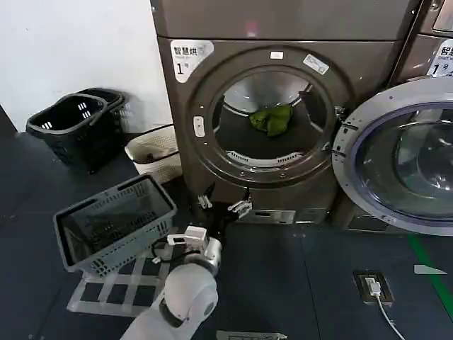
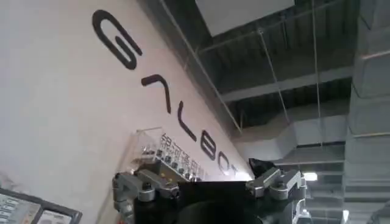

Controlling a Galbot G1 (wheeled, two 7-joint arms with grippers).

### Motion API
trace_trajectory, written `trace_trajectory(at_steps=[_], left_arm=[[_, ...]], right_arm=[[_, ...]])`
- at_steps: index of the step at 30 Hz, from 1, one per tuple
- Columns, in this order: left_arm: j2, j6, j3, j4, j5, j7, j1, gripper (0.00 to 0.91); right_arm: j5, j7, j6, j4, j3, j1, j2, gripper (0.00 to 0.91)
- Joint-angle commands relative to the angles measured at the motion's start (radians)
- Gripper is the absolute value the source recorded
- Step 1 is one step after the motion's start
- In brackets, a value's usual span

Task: Grasp the clothes from the dryer.

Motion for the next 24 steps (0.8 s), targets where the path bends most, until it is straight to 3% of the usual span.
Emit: trace_trajectory(at_steps=[1,24], left_arm=[[0.000,0.000,0.000,-0.003,0.001,0.000,0.002,0.907],[0.000,0.002,-0.005,0.005,-0.003,-0.001,-0.015,0.907]], right_arm=[[0.001,0.000,0.001,0.000,0.000,0.000,0.000,0.907],[0.009,0.001,-0.001,0.008,0.013,-0.007,0.003,0.907]])
